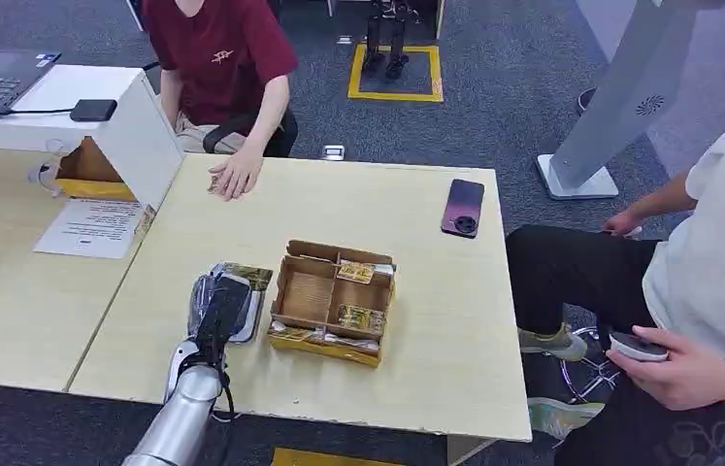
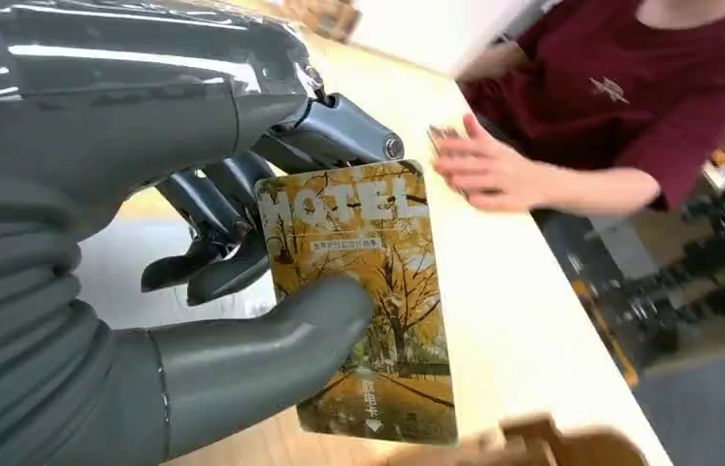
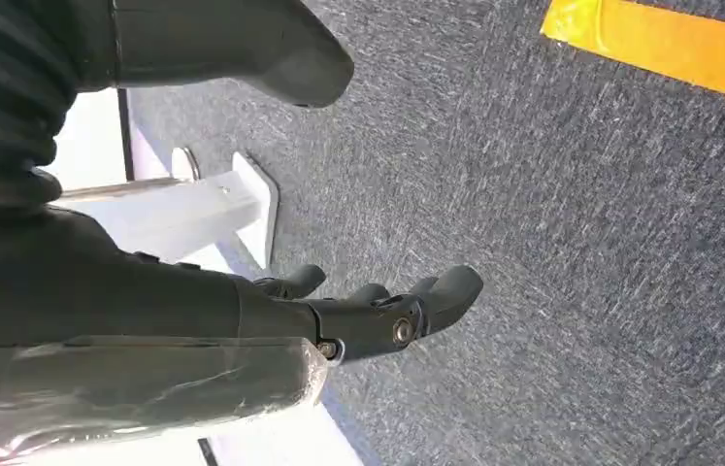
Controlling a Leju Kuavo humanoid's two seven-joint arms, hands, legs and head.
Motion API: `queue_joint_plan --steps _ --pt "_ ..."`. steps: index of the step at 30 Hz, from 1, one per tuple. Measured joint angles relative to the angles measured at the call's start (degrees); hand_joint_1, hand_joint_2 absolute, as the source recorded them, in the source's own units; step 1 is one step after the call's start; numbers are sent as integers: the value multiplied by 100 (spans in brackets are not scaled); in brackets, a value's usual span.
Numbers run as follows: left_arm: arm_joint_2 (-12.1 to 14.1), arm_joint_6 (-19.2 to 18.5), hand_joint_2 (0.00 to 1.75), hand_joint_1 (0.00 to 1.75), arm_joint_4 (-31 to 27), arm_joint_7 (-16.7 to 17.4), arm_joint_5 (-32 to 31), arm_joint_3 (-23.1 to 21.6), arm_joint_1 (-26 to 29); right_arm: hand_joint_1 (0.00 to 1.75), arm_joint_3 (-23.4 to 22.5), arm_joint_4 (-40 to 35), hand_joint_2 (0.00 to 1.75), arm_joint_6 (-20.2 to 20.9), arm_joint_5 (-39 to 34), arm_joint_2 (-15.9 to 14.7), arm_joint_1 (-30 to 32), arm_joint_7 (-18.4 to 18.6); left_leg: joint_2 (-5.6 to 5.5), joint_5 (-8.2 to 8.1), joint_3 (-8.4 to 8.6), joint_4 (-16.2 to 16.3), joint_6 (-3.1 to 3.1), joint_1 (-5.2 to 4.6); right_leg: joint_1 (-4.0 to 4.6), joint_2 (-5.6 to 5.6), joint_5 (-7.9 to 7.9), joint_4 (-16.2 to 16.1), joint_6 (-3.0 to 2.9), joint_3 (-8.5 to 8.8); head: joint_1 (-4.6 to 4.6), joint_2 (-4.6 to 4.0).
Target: Pass the card to the sensor for recognition and then transmit it.
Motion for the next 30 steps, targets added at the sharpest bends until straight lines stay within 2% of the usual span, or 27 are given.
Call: queue_joint_plan --steps 9,18,22,30 --pt "70 212 175 175 485 -173 -22 376 -118 0 0 0 175 24 57 0 -4 11 0 2 -6 0 -2 0 0 1 0 2 0 2 0 0" --pt "208 625 175 175 940 -114 -208 715 -220 0 0 0 175 61 133 0 -7 4 0 2 -7 0 -2 0 0 1 0 2 0 2 0 0" --pt "267 616 175 175 1088 -297 -140 861 -239 0 0 0 175 61 140 0 -7 11 -1 2 -6 0 -3 1 0 -1 0 3 0 2 0 0" --pt "304 618 175 175 1200 -328 -138 964 -275 0 -2 0 175 59 140 0 -17 11 -1 4 -6 0 -1 0 0 -1 0 3 0 4 0 0"
